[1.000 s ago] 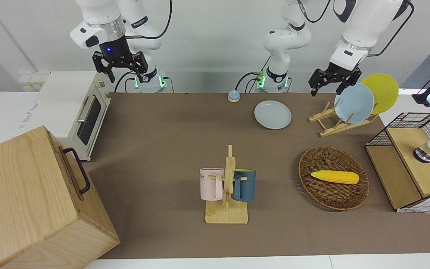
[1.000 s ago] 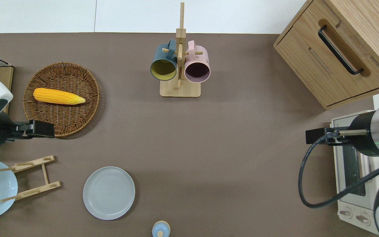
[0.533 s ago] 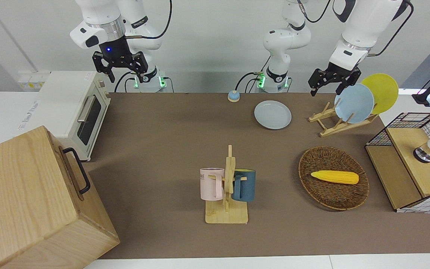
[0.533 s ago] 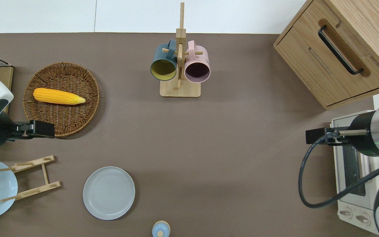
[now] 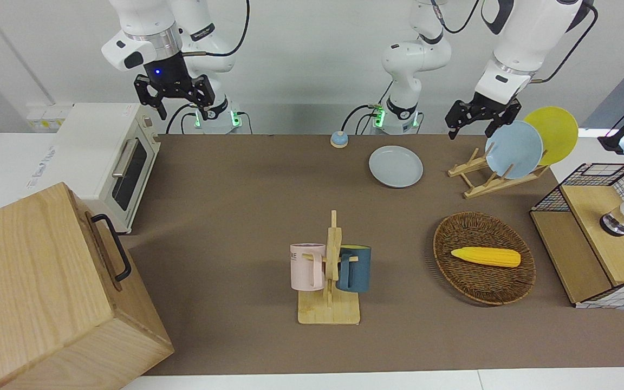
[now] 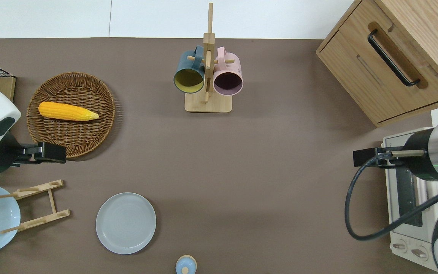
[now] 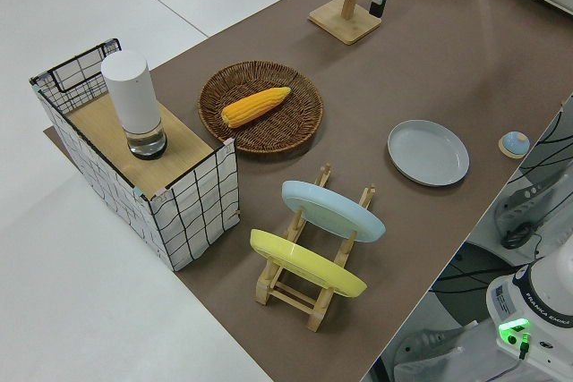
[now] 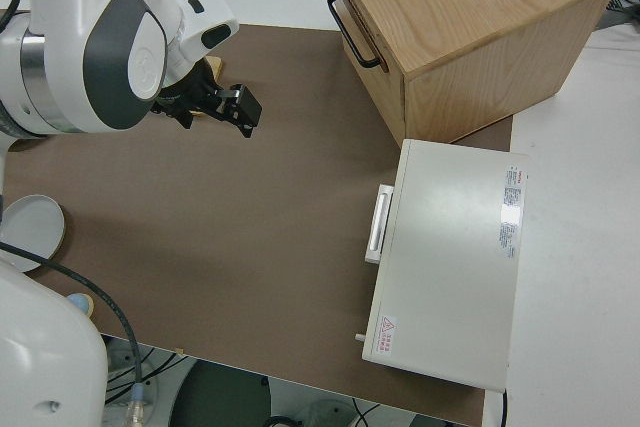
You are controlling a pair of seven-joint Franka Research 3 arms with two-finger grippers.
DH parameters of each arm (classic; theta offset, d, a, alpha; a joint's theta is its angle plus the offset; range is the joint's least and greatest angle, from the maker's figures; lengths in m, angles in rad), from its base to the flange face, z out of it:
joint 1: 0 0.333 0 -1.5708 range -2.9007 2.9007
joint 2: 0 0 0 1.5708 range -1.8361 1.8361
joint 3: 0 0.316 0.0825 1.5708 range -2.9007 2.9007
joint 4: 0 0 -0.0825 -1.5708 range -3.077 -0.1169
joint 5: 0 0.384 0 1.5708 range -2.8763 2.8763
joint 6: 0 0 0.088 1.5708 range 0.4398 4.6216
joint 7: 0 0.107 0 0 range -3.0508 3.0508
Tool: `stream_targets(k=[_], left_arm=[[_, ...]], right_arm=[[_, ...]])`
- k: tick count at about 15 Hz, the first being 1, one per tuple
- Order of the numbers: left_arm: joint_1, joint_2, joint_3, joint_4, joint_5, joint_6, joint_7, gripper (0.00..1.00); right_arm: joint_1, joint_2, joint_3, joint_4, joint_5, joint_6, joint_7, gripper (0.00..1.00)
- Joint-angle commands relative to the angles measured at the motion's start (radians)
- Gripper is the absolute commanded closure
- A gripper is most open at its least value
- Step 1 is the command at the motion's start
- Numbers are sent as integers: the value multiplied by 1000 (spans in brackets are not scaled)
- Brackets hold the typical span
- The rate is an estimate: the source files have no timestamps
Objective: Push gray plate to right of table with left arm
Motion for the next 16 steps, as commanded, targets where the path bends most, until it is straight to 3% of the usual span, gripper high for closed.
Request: stream_targets(k=[1, 6, 12, 16], left_arm=[[-42, -68, 34, -110, 8, -7, 7, 7], [-53, -163, 85, -343, -38, 94, 9, 7], [-49, -316, 93, -667, -104, 277, 9, 7], [-44, -335, 94, -750, -116, 354, 9, 11]], right_arm=[[-24, -27, 14, -27, 21, -1, 10, 5], [-24, -27, 14, -27, 21, 0, 10, 5], [-24, -27, 14, -27, 21, 0, 12, 5], [-26, -27, 14, -27, 21, 0, 10, 5]])
